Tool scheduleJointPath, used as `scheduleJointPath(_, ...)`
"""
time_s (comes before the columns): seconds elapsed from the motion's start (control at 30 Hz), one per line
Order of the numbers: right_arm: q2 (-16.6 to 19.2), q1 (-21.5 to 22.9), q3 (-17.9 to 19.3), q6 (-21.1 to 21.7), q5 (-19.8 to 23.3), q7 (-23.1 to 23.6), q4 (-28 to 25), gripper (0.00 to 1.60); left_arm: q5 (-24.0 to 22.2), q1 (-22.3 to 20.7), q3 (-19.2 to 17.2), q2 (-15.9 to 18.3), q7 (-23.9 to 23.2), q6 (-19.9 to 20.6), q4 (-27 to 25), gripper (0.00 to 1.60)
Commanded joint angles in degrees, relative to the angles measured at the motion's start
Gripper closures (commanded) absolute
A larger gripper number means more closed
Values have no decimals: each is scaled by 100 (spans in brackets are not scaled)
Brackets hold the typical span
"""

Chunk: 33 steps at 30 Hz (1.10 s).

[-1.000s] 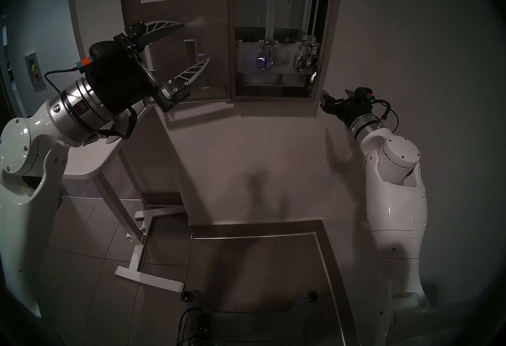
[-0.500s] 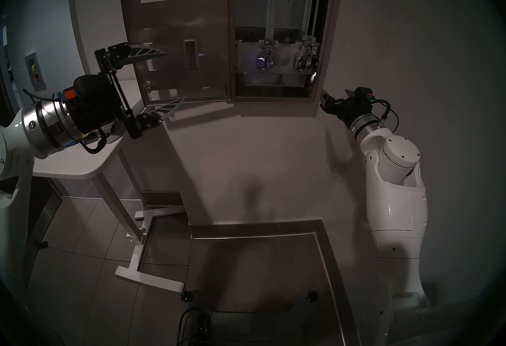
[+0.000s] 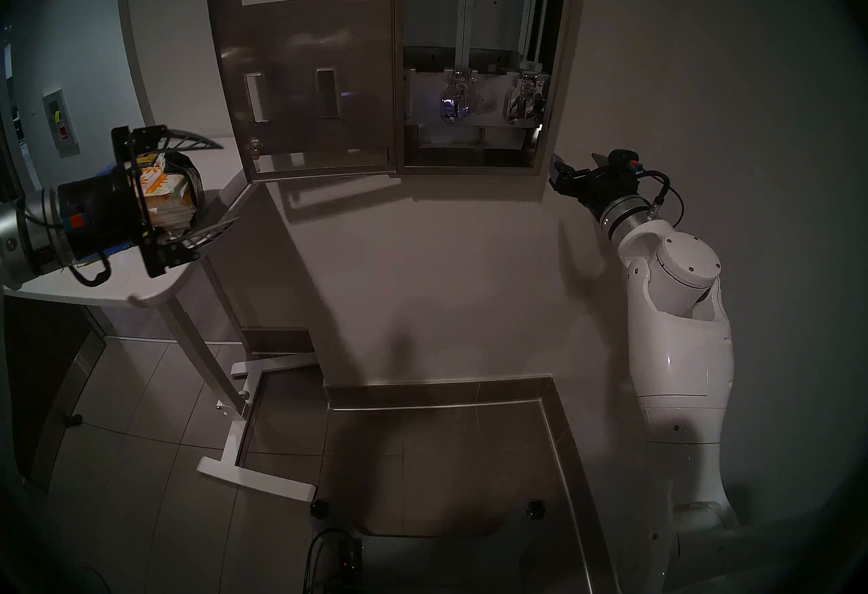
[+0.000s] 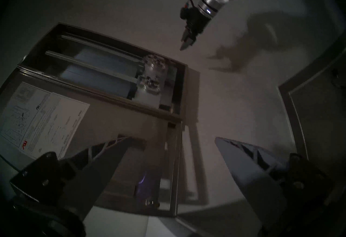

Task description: Open the dispenser door, put the pads inside, close the door

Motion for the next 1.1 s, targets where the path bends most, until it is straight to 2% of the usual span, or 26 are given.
scheduleJointPath(0.0,25,169,-9,-49,-13,-14,-186,0,183,-14,-829,-57,-278,-471,152,0)
scheduleJointPath(0.17,31,168,-15,-47,-9,-25,-191,0,443,-141,-954,-50,-280,-751,399,0)
scheduleJointPath(0.47,39,166,-22,-46,-2,-38,-195,0,498,-126,-1056,-19,-383,-876,498,0)
scheduleJointPath(0.53,44,165,-26,-46,2,-44,-196,0,650,-138,-1060,-49,-345,-989,527,0)
scheduleJointPath(1.07,64,162,-40,-47,24,-64,-196,0,1003,-157,-1252,17,-360,-1227,857,0)
